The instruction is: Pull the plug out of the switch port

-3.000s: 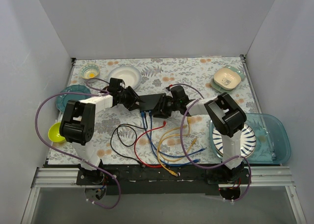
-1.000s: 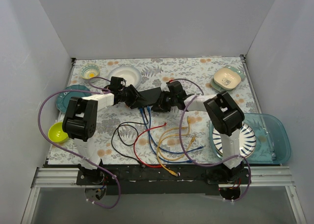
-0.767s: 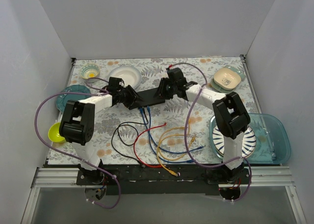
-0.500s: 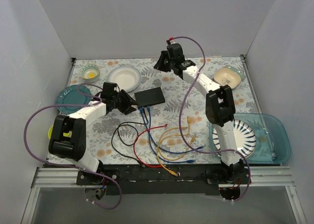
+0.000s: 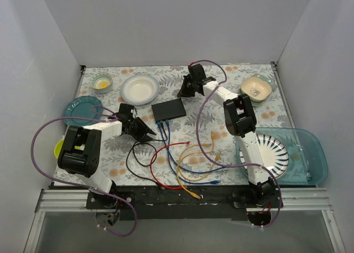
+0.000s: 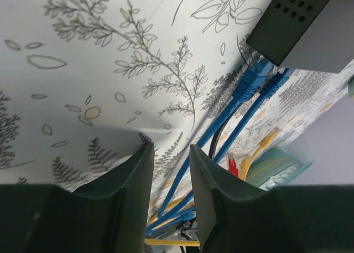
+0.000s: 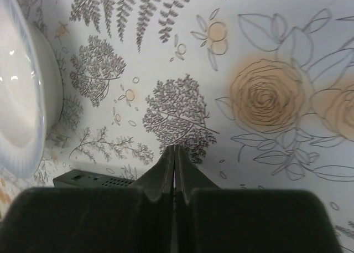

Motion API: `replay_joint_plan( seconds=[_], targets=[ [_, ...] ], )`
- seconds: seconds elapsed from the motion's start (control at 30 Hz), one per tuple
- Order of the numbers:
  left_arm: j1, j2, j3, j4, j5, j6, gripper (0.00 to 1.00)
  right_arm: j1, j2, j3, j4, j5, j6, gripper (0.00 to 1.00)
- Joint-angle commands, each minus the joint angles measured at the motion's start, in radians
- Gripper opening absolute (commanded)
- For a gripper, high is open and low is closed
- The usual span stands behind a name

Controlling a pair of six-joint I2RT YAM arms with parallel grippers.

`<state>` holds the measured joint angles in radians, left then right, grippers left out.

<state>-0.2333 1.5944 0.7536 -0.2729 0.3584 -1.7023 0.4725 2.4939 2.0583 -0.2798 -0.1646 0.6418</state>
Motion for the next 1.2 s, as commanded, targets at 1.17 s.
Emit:
replay_joint_plan(
  seconds=[1.17],
  targets=[
    [-0.046,0.173,0.151,0.319,0.312,0.102,0.42,0.031,-0.616,-1.075,0.591,-0.504,0.168,0.06]
  ],
)
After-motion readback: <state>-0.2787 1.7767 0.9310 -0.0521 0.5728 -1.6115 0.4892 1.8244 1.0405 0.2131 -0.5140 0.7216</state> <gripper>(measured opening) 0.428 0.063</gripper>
